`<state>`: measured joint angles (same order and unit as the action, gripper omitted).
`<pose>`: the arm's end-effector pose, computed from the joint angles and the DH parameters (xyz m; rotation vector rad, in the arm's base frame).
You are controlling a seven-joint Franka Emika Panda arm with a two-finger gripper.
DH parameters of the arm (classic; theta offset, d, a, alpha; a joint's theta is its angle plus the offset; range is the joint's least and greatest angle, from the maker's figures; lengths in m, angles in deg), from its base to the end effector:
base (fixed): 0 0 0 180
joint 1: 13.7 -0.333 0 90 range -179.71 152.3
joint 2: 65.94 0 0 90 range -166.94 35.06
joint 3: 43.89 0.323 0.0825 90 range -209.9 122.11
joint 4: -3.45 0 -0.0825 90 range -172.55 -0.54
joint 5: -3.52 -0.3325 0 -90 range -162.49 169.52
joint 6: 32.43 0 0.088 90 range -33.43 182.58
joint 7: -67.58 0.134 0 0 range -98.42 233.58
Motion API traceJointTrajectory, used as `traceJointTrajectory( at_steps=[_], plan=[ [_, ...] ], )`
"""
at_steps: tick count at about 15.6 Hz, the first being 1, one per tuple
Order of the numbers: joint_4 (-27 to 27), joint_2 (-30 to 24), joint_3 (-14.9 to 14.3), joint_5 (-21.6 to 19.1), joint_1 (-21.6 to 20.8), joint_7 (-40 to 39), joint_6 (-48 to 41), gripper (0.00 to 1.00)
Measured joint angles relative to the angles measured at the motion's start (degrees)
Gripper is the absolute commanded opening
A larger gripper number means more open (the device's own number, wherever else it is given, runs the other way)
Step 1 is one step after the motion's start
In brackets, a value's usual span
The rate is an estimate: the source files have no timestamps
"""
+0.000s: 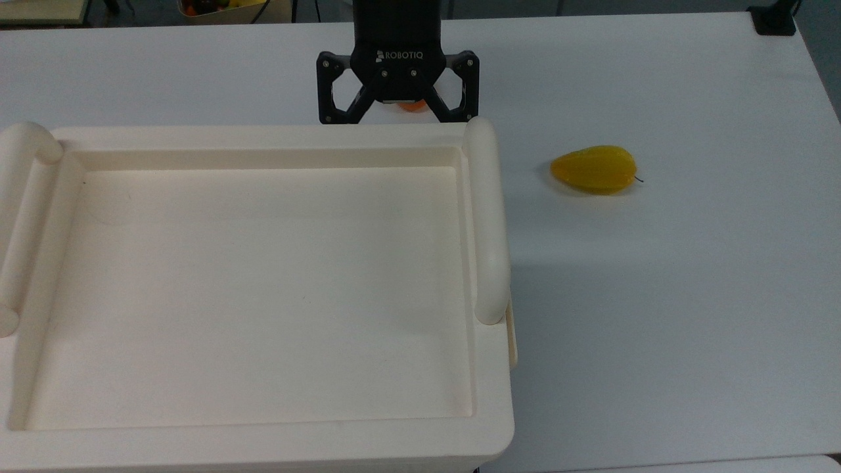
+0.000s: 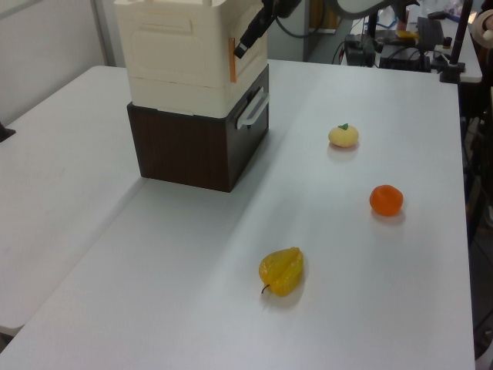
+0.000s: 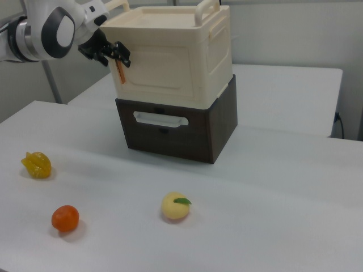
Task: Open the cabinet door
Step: 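Hook the gripper fingers behind the door edge and pull it outward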
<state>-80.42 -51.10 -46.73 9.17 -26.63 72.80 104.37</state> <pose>0.6450 0.1166 0.6045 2.9485 0.2062 1.0319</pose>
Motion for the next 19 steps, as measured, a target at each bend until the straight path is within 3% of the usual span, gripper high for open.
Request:
traceJointTrajectory(
  at_steps=[5, 9, 19],
  plan=[
    [0.21, 1.10, 0.00, 1.09, -0.13, 0.03, 0.63, 0.38],
    [0.23, 1.14, 0.27, 1.07, -0.25, 0.05, 2.87, 0.18],
    [0.30, 0.98, 0.42, 1.10, -0.55, 0.79, 2.09, 0.13]
  ],
)
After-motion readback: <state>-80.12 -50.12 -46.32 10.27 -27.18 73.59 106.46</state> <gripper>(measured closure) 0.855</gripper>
